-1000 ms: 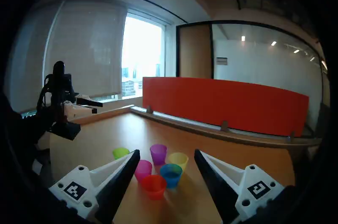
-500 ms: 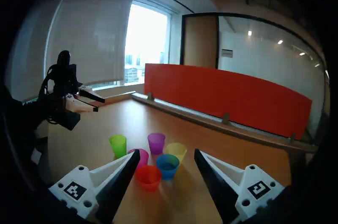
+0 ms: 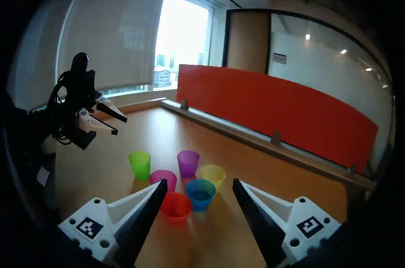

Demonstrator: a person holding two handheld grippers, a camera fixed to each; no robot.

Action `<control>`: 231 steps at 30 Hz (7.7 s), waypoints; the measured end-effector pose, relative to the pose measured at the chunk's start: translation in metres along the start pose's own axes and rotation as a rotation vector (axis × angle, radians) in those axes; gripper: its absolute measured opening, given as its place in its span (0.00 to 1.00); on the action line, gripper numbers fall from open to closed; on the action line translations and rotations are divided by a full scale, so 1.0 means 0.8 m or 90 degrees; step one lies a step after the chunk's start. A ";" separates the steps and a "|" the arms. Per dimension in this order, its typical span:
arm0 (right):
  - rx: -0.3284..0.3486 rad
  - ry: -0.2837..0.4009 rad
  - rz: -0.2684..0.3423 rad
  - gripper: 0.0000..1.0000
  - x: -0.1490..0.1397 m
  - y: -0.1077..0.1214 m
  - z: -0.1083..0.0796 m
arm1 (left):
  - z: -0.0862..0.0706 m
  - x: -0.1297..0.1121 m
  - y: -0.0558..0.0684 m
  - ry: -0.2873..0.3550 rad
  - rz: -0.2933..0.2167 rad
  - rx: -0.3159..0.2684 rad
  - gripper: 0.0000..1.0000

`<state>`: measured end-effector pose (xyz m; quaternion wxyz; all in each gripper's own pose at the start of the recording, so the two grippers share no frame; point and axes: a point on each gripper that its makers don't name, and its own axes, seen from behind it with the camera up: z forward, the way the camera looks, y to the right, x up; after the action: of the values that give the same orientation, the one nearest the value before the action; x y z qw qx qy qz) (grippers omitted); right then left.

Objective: Pour water

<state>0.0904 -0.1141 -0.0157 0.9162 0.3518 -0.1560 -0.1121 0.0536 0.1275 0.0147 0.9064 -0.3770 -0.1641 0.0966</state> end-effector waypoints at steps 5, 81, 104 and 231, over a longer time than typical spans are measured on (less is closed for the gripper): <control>0.004 -0.010 -0.002 1.00 -0.005 0.004 0.012 | 0.007 -0.017 0.003 -0.014 -0.006 -0.012 0.84; 0.037 -0.079 -0.007 1.00 -0.051 0.027 0.101 | 0.131 -0.143 0.013 -0.216 0.021 -0.105 0.84; 0.037 -0.082 -0.010 1.00 -0.055 0.029 0.104 | 0.149 -0.136 0.016 -0.205 0.045 -0.102 0.84; 0.105 -0.262 -0.036 1.00 -0.122 0.005 0.201 | 0.060 0.066 -0.034 0.181 -0.021 0.014 0.84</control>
<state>-0.0584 -0.1785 0.0796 0.8295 0.3996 -0.3386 -0.1937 0.0862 0.1556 0.0783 0.9262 -0.3739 -0.0391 0.0289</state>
